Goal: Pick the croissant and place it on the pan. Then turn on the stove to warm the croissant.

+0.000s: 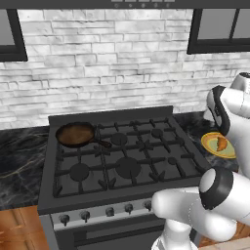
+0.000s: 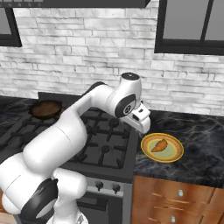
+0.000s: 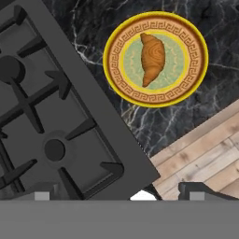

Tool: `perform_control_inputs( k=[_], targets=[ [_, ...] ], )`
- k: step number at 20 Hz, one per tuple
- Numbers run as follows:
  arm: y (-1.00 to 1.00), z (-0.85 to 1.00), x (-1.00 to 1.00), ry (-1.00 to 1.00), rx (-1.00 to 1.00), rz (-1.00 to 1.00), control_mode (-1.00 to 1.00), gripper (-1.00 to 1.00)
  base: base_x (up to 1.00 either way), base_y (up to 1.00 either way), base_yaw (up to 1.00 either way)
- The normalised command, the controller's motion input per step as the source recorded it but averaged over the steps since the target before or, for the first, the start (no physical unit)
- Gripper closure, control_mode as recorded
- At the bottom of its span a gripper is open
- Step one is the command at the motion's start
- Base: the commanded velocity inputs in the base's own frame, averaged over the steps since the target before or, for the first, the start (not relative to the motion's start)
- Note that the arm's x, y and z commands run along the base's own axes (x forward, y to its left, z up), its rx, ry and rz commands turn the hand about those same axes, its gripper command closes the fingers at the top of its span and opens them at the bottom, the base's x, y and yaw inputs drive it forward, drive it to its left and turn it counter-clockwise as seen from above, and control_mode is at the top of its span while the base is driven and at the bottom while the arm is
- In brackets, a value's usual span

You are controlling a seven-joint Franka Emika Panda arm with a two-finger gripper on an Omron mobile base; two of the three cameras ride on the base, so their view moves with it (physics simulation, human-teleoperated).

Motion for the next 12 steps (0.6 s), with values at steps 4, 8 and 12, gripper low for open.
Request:
perform_control_inputs(
  k=[4, 8, 12],
  targets=[
    [-0.09, -0.17, 0.00, 0.01, 0.00, 0.01, -1.00, -1.00, 0.00, 0.00, 0.00],
    [-0.15, -0.04, 0.00, 0.00, 0.00, 0.00, -1.00, -1.00, 0.00, 0.00, 0.00],
    [-0.25, -0.01, 0.00, 0.00, 0.00, 0.00, -1.00, -1.00, 0.00, 0.00, 0.00]
  ],
)
